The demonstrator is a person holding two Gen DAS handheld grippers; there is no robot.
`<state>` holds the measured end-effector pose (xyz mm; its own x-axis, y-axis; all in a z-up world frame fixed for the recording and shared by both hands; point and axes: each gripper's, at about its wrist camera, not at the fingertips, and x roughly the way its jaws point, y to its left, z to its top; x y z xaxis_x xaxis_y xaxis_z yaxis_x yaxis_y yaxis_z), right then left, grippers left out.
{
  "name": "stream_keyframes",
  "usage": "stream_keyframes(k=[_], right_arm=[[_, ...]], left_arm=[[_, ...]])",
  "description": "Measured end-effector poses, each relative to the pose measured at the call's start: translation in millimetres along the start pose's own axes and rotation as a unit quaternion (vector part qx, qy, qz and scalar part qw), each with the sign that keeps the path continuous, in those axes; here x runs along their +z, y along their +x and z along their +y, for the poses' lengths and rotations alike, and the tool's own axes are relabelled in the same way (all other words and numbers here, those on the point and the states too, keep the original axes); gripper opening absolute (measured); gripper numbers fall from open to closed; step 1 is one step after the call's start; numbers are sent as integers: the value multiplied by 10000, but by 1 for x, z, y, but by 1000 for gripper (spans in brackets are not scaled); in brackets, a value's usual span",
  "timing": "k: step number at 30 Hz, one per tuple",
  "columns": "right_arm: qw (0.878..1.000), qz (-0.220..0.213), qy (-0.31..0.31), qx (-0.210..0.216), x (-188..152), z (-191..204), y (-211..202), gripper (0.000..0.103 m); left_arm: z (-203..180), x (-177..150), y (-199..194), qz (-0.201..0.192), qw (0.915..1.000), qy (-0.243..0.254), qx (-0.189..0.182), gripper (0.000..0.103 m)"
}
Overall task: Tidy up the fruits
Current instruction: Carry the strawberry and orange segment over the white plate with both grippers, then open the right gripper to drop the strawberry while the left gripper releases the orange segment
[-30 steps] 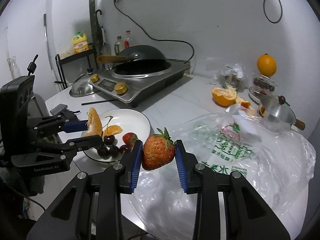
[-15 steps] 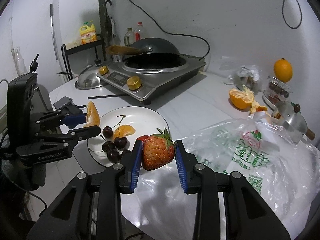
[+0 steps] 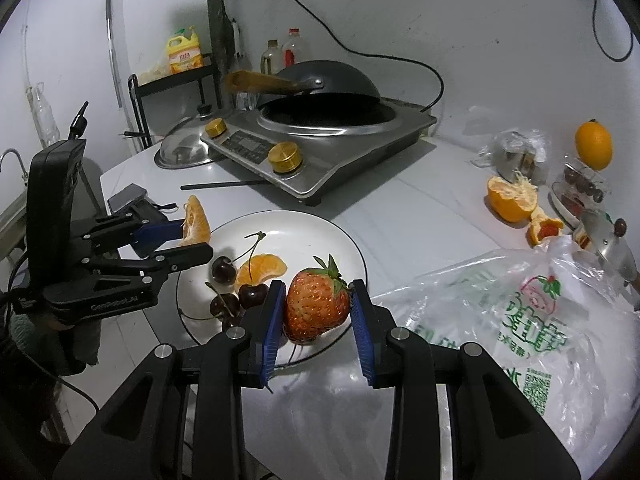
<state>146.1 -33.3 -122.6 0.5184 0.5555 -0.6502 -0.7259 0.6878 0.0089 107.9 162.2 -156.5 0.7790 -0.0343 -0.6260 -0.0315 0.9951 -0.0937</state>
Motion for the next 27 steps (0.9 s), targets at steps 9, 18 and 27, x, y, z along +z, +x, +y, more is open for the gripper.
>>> stream_keyframes(k=[9, 18, 27], right_arm=[[9999, 131, -22, 107, 10, -1, 28, 34], [9995, 210, 27, 241, 19, -6, 56, 34], [9988, 305, 83, 379, 24, -8, 84, 34]], left_arm=[[11, 9, 23, 42, 10000, 55, -10, 44], [15, 16, 48, 127, 9999, 100, -61, 44], [9, 16, 67, 373, 9987, 259, -216, 44]])
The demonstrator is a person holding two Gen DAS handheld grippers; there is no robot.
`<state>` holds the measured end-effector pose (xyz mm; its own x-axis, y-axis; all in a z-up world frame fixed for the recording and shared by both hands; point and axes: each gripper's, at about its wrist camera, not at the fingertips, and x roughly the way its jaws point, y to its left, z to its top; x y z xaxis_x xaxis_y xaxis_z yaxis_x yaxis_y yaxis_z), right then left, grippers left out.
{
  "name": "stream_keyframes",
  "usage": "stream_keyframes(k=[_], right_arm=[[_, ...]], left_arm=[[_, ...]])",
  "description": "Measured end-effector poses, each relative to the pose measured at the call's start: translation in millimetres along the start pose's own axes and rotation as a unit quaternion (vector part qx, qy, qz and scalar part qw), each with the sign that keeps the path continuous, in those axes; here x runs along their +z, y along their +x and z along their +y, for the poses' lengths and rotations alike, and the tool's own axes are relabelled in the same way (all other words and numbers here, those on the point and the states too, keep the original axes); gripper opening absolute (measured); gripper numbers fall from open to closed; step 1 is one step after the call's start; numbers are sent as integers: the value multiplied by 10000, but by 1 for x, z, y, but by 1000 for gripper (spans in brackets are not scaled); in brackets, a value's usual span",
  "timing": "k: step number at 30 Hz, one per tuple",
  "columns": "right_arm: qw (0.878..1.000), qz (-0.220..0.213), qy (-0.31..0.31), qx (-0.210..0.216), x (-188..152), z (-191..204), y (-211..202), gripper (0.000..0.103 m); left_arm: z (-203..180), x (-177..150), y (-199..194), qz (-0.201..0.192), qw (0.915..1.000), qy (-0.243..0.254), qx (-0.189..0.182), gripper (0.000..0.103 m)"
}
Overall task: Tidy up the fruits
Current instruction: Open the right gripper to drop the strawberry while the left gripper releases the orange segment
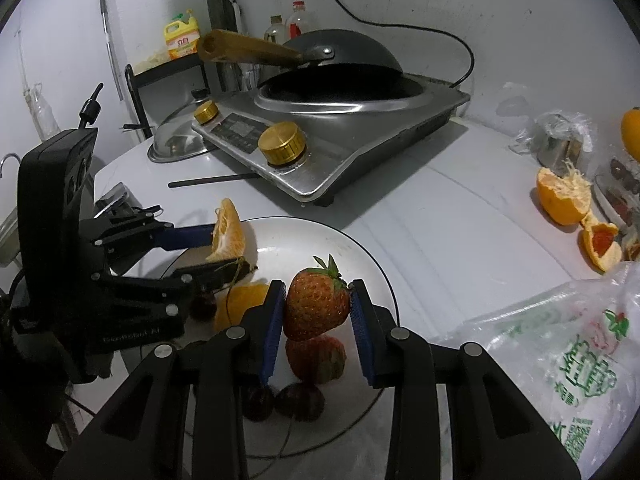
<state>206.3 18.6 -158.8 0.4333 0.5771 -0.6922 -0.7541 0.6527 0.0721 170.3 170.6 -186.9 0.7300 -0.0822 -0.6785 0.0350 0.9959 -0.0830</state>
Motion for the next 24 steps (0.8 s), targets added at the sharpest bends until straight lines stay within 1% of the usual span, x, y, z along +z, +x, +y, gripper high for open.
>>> stream_keyframes(k=[6, 11, 16, 20, 24], right_arm=[[9998, 136, 91, 87, 1, -3, 17, 34], [9994, 261, 143, 148, 1, -1, 27, 34], [9994, 268, 174, 151, 1, 1, 28, 35], [9995, 193, 231, 104, 3, -1, 22, 50], [9996, 117, 255, 33, 3, -1, 11, 50]], left_arm=[[-2, 1, 4, 43, 10000, -10, -16, 46], [-1, 1, 0, 0, 10000, -56, -42, 49], [-2, 1, -6, -43, 10000, -47, -45, 49], [-4, 0, -13, -90, 9999, -54, -35, 50], [-8, 0, -20, -141, 9999, -59, -22, 50]])
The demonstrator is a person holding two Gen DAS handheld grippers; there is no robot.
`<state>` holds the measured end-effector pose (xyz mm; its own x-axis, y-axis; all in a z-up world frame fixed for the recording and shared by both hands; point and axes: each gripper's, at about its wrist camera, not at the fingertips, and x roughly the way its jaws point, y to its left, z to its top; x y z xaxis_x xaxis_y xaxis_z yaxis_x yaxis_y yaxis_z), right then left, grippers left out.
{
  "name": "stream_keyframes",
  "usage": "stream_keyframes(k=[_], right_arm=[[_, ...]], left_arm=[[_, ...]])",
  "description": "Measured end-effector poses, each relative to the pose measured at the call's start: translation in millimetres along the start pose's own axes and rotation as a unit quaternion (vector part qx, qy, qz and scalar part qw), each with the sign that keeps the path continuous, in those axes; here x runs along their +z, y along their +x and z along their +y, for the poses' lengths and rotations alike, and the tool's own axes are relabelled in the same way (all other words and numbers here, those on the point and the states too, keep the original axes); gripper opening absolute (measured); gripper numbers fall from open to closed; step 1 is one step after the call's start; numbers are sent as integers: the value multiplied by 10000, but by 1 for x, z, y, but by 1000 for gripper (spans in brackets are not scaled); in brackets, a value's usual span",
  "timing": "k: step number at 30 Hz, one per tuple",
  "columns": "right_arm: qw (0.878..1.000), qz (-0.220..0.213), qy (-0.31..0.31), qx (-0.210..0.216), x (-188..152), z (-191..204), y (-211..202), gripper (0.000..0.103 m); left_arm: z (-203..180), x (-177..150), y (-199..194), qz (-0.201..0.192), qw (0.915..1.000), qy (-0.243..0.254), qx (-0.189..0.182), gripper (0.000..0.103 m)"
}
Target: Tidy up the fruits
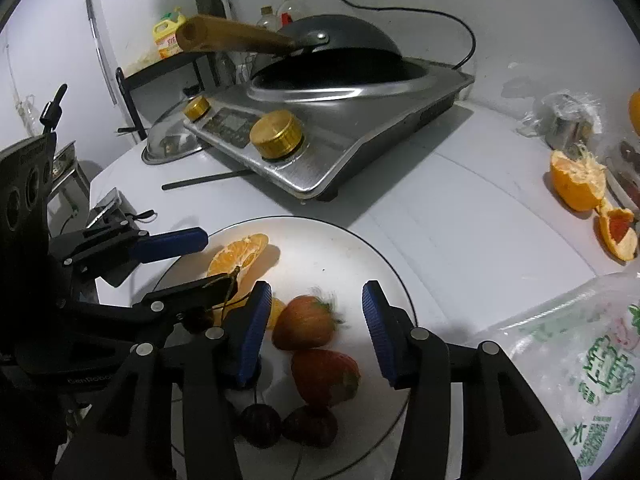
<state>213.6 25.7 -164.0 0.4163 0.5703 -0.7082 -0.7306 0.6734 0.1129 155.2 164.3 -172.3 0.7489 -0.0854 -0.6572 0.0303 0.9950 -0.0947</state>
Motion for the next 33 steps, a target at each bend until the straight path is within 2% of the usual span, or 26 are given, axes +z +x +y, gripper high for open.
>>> stream_keyframes(k=[10, 11, 12, 13, 33], right_arm=[[9998, -170, 12, -118, -9, 3, -33, 50], [9997, -198, 16, -129, -11, 3, -38, 50], [9997, -218, 19, -138, -12, 3, -41, 50], [9996, -236, 20, -150, -13, 3, -45, 50], [9967, -699, 131, -392, -52, 1, -127, 50]], left_arm=[[-14, 0, -25, -139, 9999, 42, 9, 52], [-16, -1, -28, -149, 9999, 52, 4, 54], [-18, -2, -31, -161, 9999, 58, -4, 64], [-20, -3, -35, -189, 9998, 52, -17, 70], [-78, -9, -93, -543, 9980, 326, 34, 71]])
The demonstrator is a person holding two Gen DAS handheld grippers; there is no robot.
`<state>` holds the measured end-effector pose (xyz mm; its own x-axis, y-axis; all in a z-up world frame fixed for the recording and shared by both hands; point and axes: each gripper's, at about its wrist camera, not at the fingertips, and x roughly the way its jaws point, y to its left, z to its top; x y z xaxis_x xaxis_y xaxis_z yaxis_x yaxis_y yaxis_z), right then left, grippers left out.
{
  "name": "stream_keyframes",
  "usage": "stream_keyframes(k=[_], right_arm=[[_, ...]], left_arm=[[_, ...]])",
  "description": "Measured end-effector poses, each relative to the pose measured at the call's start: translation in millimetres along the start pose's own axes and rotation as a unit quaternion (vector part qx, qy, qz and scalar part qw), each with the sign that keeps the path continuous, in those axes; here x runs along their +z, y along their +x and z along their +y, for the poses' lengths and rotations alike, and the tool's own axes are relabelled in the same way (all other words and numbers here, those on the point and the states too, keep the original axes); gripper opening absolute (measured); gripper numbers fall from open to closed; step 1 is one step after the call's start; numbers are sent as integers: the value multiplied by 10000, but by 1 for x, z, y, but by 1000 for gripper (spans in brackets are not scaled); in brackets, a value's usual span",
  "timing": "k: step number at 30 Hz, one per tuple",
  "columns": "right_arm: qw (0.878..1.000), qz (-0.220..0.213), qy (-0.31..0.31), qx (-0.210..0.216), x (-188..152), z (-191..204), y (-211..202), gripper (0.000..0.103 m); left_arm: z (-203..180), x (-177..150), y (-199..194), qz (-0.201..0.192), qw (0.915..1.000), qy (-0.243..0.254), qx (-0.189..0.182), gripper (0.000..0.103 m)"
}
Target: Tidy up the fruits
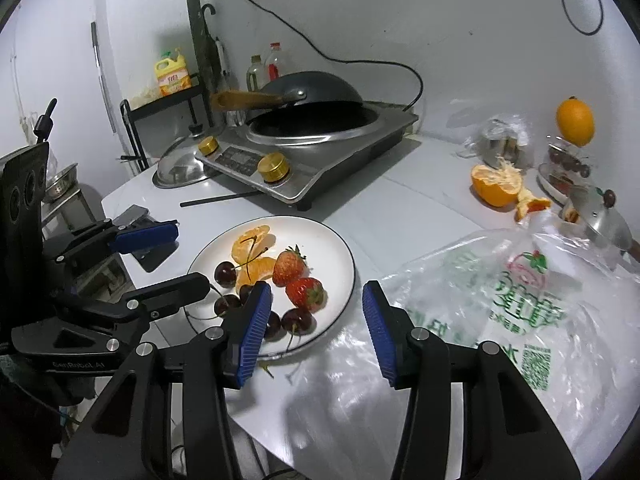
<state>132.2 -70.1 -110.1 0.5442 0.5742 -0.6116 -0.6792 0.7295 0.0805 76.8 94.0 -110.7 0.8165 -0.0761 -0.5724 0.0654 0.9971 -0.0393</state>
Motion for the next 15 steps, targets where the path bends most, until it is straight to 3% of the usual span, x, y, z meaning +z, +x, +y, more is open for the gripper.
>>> stream_keyframes(k=[11, 15], right_arm=[[9993, -286, 131, -213, -17, -15, -45, 50], [9983, -417, 176, -363, -22, -23, -64, 50]], left_arm=[[-38, 6, -27, -261, 9995, 138, -111, 77], [-51, 12, -36, -393, 9990, 152, -131, 90]])
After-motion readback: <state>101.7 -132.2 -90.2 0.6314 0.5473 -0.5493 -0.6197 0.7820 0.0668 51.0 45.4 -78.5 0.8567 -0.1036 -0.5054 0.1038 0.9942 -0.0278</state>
